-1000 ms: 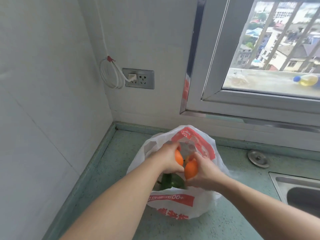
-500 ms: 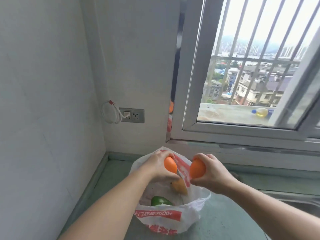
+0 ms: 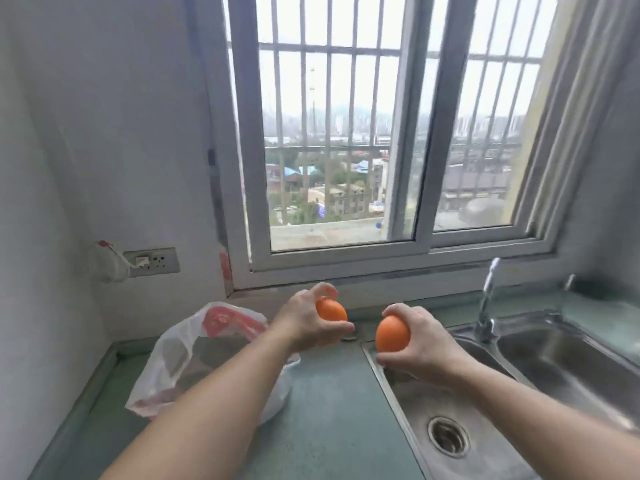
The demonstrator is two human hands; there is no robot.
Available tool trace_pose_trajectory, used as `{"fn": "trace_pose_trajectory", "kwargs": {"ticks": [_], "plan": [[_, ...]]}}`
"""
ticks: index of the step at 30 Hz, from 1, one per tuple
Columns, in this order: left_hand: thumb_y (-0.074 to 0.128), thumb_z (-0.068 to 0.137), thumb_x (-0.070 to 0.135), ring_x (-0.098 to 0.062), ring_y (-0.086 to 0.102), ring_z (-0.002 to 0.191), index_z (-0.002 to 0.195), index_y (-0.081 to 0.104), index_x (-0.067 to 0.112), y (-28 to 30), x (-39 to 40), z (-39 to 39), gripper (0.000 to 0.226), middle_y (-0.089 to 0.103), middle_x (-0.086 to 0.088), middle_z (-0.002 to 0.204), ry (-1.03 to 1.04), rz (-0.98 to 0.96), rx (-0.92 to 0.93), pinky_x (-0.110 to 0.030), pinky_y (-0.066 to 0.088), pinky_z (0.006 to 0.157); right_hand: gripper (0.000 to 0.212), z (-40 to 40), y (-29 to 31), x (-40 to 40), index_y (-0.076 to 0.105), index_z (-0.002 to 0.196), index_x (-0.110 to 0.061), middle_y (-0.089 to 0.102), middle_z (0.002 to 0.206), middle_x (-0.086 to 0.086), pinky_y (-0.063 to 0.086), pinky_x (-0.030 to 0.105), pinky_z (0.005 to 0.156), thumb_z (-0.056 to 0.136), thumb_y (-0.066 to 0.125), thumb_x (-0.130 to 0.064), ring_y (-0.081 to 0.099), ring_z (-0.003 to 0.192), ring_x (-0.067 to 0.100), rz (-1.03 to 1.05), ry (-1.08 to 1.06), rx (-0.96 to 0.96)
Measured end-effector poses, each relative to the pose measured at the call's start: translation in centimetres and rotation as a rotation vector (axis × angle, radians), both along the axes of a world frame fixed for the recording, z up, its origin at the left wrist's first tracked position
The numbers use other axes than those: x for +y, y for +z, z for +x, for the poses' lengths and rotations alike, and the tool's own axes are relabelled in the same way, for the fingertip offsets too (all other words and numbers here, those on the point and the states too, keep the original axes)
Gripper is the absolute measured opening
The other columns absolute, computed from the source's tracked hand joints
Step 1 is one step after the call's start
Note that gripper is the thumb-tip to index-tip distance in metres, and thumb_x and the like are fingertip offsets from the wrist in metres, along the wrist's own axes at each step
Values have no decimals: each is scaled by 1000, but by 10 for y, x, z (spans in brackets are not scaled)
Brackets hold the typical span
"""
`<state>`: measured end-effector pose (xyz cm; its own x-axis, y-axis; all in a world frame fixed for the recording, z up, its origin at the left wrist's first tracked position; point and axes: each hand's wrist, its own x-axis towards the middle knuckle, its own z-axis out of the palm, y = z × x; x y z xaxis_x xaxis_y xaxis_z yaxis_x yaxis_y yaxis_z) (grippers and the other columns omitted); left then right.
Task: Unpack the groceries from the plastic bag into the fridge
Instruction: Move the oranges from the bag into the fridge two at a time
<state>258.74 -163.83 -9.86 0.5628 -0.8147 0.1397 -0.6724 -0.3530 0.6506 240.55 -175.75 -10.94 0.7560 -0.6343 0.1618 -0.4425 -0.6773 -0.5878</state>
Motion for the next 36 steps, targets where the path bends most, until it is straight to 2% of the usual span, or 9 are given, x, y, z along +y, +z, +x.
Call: {"fn": "trace_pose_trajectory", "kwargs": {"ticks": [4, 8, 14, 18, 20, 23, 26, 30, 36], "plan": [[81, 60, 56, -15, 58, 103, 112, 60, 42, 33, -61, -105, 57, 58, 3, 110, -202, -67, -65, -27, 48, 90, 67, -123, 29, -27, 53, 118, -33, 50, 110, -2, 46, 25, 87, 58, 83, -40, 54, 98, 16, -41, -177, -29], [84, 61, 47, -11, 52, 95, 110, 57, 37, 60, -117, -218, 57, 52, 6, 106, -420, -114, -69, -20, 38, 79, 61, -246, 52, -45, 52, 112, -37, 50, 108, -3, 43, 22, 73, 60, 82, -39, 53, 93, 16, -56, -414, -70], [82, 63, 43, -17, 55, 97, 113, 54, 36, 80, -184, -377, 59, 57, 2, 105, -736, -177, -90, -21, 39, 79, 66, -408, 69, -52, 49, 118, -37, 50, 115, -5, 42, 25, 82, 61, 81, -45, 50, 101, 16, -109, -776, -64], [79, 60, 50, -12, 61, 91, 118, 56, 44, 79, -212, -467, 62, 59, 5, 108, -931, -193, -4, -21, 53, 70, 67, -484, 71, -44, 51, 118, -32, 51, 117, 0, 41, 25, 85, 61, 83, -46, 50, 97, 15, -128, -964, -97], [76, 56, 56, -13, 63, 90, 111, 59, 44, 76, -225, -509, 58, 61, 7, 103, -1026, -196, -23, -31, 59, 71, 67, -519, 72, -40, 52, 117, -30, 51, 116, 1, 39, 24, 82, 61, 84, -45, 50, 95, 15, -143, -1060, -118], [78, 64, 52, -13, 61, 92, 111, 60, 38, 73, -242, -570, 53, 60, 8, 102, -1180, -190, -43, -22, 52, 68, 68, -569, 74, -33, 49, 120, -30, 47, 117, -1, 40, 26, 80, 62, 82, -47, 49, 98, 16, -143, -1208, -110], [78, 66, 47, -17, 59, 98, 115, 58, 34, 72, -263, -623, 54, 58, 4, 108, -1313, -214, -38, -26, 49, 80, 69, -610, 73, -25, 48, 122, -31, 46, 120, -1, 43, 27, 82, 63, 82, -43, 50, 100, 17, -169, -1377, -105], [78, 69, 44, -8, 55, 86, 117, 53, 34, 72, -284, -691, 55, 51, 6, 110, -1495, -187, 34, -19, 49, 63, 68, -655, 68, -9, 47, 121, -32, 45, 118, -2, 43, 26, 82, 63, 81, -40, 51, 98, 16, -187, -1582, -103], [75, 73, 51, -17, 53, 99, 124, 47, 33, 51, -274, -793, 61, 44, 8, 114, -1785, -177, -53, -31, 54, 79, 66, -708, 59, 42, 49, 120, -31, 46, 115, -3, 41, 23, 78, 63, 80, -36, 51, 94, 14, -219, -1853, -54]]}}
